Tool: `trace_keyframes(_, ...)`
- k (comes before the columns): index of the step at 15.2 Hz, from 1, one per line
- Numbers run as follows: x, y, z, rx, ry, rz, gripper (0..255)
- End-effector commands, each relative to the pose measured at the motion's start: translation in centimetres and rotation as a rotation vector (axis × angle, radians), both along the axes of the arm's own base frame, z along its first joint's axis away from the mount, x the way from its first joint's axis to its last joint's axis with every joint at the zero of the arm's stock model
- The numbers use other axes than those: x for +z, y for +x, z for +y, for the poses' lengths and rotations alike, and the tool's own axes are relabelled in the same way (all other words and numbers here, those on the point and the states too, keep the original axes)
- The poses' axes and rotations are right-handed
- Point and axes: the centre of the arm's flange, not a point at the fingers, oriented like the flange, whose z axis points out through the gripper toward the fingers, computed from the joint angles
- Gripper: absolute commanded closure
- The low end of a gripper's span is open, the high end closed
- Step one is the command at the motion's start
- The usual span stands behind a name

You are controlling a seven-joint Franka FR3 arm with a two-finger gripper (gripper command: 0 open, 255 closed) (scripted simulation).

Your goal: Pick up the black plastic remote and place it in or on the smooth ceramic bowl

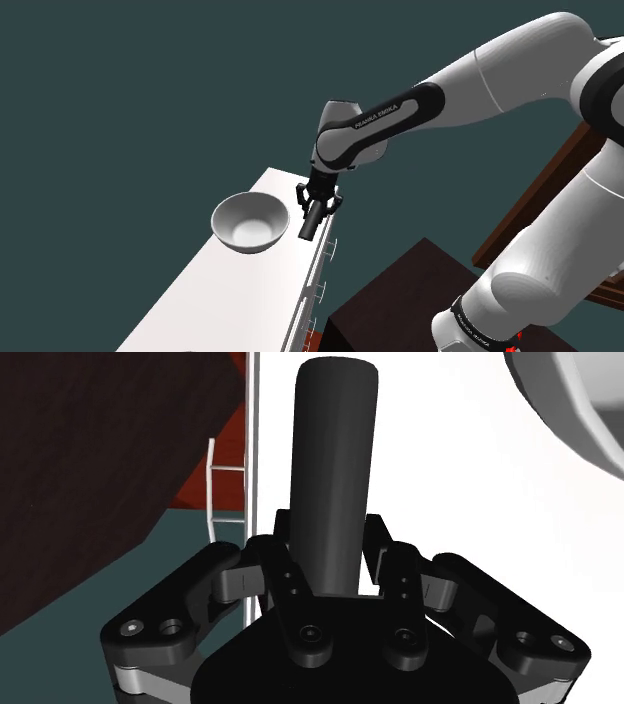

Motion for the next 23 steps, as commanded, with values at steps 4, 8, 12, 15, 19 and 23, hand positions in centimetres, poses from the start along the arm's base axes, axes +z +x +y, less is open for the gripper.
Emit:
trace_keyframes(4, 2.1, -0.1, 0.1, 0.002, 0.0, 0.005, 255)
trace_keyframes(8, 4.2, -0.1, 0.1, 0.002, 0.0, 0.005, 255)
trace_keyframes(12, 6.3, -0.1, 0.1, 0.002, 0.0, 0.005, 255)
trace_keyframes(15, 7.9, -0.1, 0.1, 0.002, 0.0, 0.005, 255)
trace_keyframes(19, 10.0, -0.1, 0.1, 0.002, 0.0, 0.005, 255)
trace_keyframes(23, 12.1, -0.1, 0.1, 0.002, 0.0, 0.005, 255)
